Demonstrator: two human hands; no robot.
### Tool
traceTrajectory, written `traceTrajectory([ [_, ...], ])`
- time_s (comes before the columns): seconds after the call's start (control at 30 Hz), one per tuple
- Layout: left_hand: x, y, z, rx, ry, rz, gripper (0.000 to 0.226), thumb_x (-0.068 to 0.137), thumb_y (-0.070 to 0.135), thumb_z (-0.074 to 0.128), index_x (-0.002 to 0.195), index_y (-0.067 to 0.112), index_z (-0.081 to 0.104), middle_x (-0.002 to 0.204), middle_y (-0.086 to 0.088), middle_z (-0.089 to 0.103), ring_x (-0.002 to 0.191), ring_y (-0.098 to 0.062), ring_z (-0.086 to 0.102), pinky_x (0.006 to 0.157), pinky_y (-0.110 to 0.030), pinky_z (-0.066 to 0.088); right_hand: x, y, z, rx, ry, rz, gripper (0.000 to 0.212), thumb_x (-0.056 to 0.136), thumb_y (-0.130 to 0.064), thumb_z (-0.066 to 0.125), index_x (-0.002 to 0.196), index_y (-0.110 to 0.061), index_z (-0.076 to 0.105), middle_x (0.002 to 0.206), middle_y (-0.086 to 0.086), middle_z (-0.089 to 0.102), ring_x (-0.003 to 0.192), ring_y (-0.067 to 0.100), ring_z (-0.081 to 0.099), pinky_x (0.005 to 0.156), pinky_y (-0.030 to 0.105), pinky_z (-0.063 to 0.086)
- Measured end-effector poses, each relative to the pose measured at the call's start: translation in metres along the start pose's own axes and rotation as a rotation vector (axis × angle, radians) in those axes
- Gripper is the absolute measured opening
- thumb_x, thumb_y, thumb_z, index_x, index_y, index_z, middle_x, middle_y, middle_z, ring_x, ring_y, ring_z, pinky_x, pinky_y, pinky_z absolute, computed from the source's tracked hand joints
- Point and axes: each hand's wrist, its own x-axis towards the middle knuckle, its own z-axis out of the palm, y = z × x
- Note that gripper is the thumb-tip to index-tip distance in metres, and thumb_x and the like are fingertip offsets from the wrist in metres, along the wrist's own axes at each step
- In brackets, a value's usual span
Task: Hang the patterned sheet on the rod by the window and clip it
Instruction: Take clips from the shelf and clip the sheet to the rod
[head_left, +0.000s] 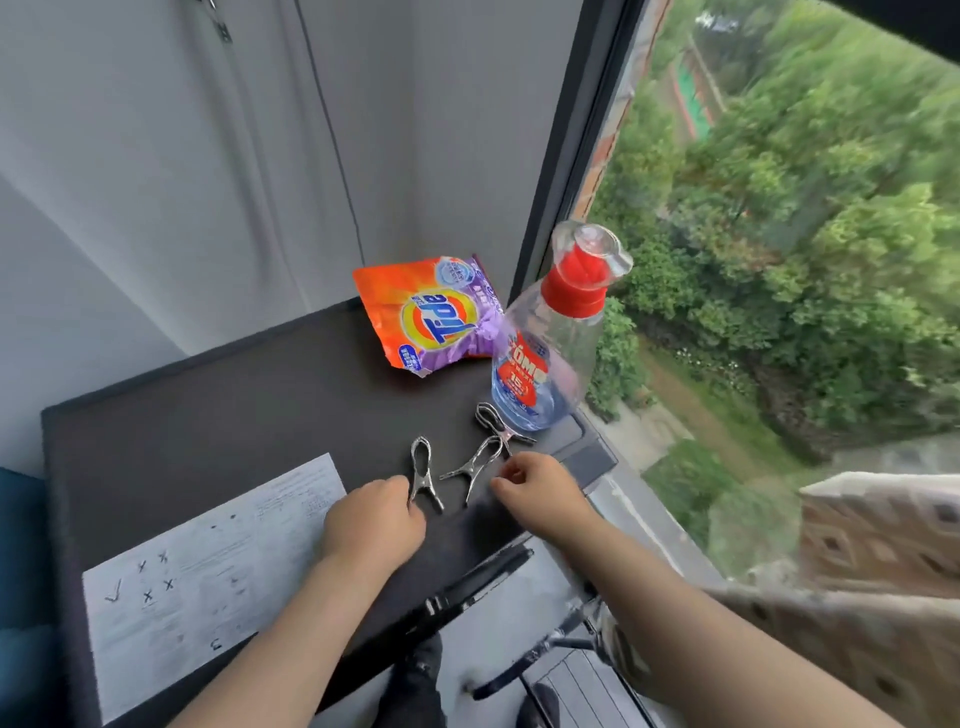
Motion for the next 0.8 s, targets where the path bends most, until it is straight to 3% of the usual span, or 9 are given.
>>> traceTrajectory([
  [0.13, 0.016, -0.042, -0.016, 0.081, 0.052, 0.009, 0.013, 0.089, 0.023, 0.042, 0.077, 0.019, 0.045, 0.078, 0.004, 0.052, 0.080, -0.025, 0.057, 0.060, -0.031, 0.038, 0.011, -0.017, 0.009, -0.076, 0.056, 0.051, 0.019, 0.082, -0.035, 0.054, 0.085, -0.020, 0.065, 0.088, -0.003, 0.068, 0.088, 0.021, 0.062, 0.073, 0.032, 0.051],
  [0.23, 0.030, -0.063, -0.026, 0.063, 0.069, -0.004, 0.007, 0.084, 0.016, 0.043, 0.083, 0.017, 0.050, 0.085, 0.002, 0.053, 0.079, -0.026, 0.054, 0.062, -0.033, 0.039, 0.014, -0.032, 0.016, -0.158, 0.093, 0.130, 0.038, 0.085, -0.057, 0.052, 0.081, -0.021, 0.061, 0.082, -0.004, 0.064, 0.082, 0.021, 0.059, 0.063, 0.030, 0.042],
  [0.37, 0.032, -0.064, -0.019, -0.011, 0.173, 0.063, 0.014, 0.082, 0.027, 0.056, 0.088, 0.014, 0.055, 0.091, -0.005, 0.052, 0.083, -0.029, 0.055, 0.063, -0.035, 0.043, 0.013, -0.043, 0.026, -0.267, 0.190, 0.229, 0.063, 0.078, -0.078, 0.044, 0.083, -0.018, 0.064, 0.089, 0.003, 0.069, 0.092, 0.028, 0.066, 0.067, 0.032, 0.045],
  [0.5, 0.025, -0.061, -0.004, 0.040, 0.192, 0.206, 0.036, 0.068, 0.045, 0.073, 0.077, 0.016, 0.053, 0.080, -0.004, 0.054, 0.076, -0.029, 0.055, 0.062, -0.036, 0.048, 0.017, -0.060, 0.040, -0.322, 0.198, 0.248, 0.064, 0.080, -0.073, 0.047, 0.101, -0.015, 0.063, 0.102, 0.006, 0.069, 0.099, 0.029, 0.065, 0.071, 0.034, 0.045],
  [0.63, 0.028, -0.066, -0.005, 0.074, 0.148, 0.215, 0.045, 0.064, 0.049, 0.075, 0.085, 0.016, 0.052, 0.089, -0.002, 0.052, 0.084, -0.026, 0.053, 0.068, -0.036, 0.047, 0.015, -0.063, 0.047, -0.335, 0.190, 0.221, 0.047, 0.085, -0.052, 0.052, 0.108, -0.012, 0.056, 0.112, 0.008, 0.065, 0.105, 0.032, 0.062, 0.080, 0.036, 0.048],
  [0.8, 0.027, -0.079, -0.006, 0.022, 0.134, 0.188, 0.041, 0.072, 0.046, 0.072, 0.093, 0.015, 0.057, 0.097, 0.000, 0.053, 0.095, -0.026, 0.052, 0.076, -0.037, 0.048, -0.006, -0.050, 0.057, -0.362, 0.233, 0.191, 0.057, 0.082, -0.062, 0.053, 0.110, -0.013, 0.053, 0.115, 0.009, 0.056, 0.112, 0.032, 0.054, 0.089, 0.038, 0.046],
])
